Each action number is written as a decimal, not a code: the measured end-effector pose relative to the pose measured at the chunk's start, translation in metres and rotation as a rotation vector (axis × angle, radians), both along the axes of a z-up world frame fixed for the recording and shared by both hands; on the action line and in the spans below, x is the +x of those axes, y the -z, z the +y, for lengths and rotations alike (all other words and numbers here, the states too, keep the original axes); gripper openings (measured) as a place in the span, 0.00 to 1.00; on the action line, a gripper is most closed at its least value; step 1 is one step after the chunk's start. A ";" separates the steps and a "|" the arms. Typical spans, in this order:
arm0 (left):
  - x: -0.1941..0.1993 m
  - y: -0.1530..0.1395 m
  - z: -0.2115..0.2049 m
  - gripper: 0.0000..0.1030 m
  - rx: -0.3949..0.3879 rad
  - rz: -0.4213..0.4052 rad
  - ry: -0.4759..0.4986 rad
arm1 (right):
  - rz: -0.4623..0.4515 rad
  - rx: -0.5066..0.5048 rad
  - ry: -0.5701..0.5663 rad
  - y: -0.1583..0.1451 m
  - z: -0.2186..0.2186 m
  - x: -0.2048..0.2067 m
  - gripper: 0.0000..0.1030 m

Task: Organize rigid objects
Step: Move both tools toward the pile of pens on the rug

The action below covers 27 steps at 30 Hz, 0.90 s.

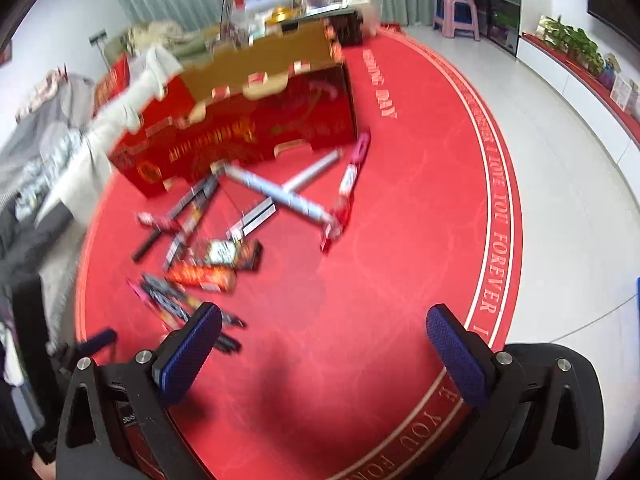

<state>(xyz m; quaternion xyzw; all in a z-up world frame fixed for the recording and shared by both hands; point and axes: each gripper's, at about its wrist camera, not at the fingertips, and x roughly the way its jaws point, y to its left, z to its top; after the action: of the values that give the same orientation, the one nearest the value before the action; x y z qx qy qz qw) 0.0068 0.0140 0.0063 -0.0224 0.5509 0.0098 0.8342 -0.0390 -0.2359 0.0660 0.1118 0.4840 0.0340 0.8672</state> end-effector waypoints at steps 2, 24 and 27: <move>0.001 -0.005 0.007 0.88 -0.003 -0.014 -0.011 | 0.017 0.027 -0.003 0.000 -0.001 0.006 0.99; 0.015 -0.014 0.005 0.59 -0.169 0.148 -0.167 | -0.060 -0.229 -0.457 0.006 0.036 0.040 0.81; 0.018 -0.016 -0.003 0.57 -0.124 0.131 -0.193 | -0.080 -0.251 -0.490 0.005 0.030 0.051 0.81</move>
<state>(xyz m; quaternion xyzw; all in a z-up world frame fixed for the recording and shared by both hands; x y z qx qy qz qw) 0.0252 0.0113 0.0222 -0.1263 0.5990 0.0575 0.7886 0.0118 -0.2060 0.0607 -0.1183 0.4624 0.1868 0.8586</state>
